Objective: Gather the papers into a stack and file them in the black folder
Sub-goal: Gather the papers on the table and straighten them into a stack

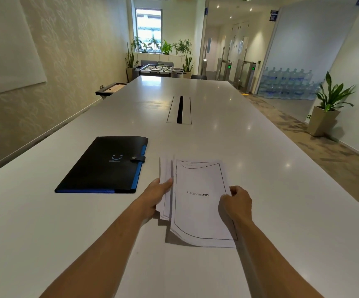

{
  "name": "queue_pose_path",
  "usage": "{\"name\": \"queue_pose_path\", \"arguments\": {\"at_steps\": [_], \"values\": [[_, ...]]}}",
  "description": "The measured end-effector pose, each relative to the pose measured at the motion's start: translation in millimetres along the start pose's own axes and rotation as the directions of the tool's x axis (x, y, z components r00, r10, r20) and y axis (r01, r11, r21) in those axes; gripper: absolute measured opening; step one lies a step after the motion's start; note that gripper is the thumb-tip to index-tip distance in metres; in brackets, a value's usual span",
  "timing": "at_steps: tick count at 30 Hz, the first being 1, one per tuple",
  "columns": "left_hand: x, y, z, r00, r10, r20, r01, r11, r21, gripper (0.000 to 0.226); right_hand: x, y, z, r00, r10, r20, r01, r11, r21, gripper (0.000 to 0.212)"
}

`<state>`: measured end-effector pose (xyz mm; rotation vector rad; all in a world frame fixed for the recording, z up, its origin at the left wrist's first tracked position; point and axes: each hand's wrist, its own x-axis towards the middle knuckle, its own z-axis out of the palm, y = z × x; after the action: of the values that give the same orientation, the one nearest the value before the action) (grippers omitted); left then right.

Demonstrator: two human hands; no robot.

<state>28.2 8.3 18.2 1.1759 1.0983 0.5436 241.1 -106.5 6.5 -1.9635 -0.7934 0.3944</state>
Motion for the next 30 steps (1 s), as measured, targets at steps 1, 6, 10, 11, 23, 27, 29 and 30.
{"name": "queue_pose_path", "arguments": {"at_steps": [1, 6, 10, 11, 23, 27, 29, 30], "values": [[-1, 1, 2, 1.0, -0.018, -0.002, 0.018, 1.0, 0.008, 0.078, -2, 0, 1, 1.0, -0.002, -0.019, 0.002, 1.0, -0.001, 0.028], [2, 0, 0, 1.0, 0.011, -0.001, -0.01, 0.997, 0.081, 0.09, -5, -1, 2, 0.998, 0.008, -0.06, -0.008, 1.0, -0.005, 0.029], [0, -8, -2, 0.993, 0.115, 0.039, -0.118, 0.989, 0.092, 0.073, -4, 2, 0, 0.997, 0.075, -0.005, -0.075, 0.997, 0.035, 0.038], [0, -9, -2, 0.99, 0.135, 0.027, -0.137, 0.986, 0.091, 0.078, -2, 2, -3, 0.993, 0.12, 0.002, -0.12, 0.99, 0.075, 0.041], [-12, 8, -20, 0.936, 0.351, 0.038, -0.353, 0.932, 0.083, 0.094, 8, -16, -28, 0.948, -0.054, 0.314, -0.123, 0.846, 0.518, 0.026], [-23, 28, -19, 0.889, 0.456, 0.05, -0.459, 0.884, 0.093, 0.084, 8, -40, -36, 0.956, -0.248, 0.153, 0.121, 0.816, 0.566, 0.013], [-28, 41, -20, 0.85, 0.525, 0.05, -0.527, 0.841, 0.125, 0.081, 8, -56, -44, 0.937, -0.335, 0.096, 0.227, 0.796, 0.562, 0.024], [-32, 49, -20, 0.829, 0.557, 0.049, -0.557, 0.816, 0.152, 0.079, 8, -63, -48, 0.929, -0.363, 0.064, 0.268, 0.783, 0.561, 0.028]]}}
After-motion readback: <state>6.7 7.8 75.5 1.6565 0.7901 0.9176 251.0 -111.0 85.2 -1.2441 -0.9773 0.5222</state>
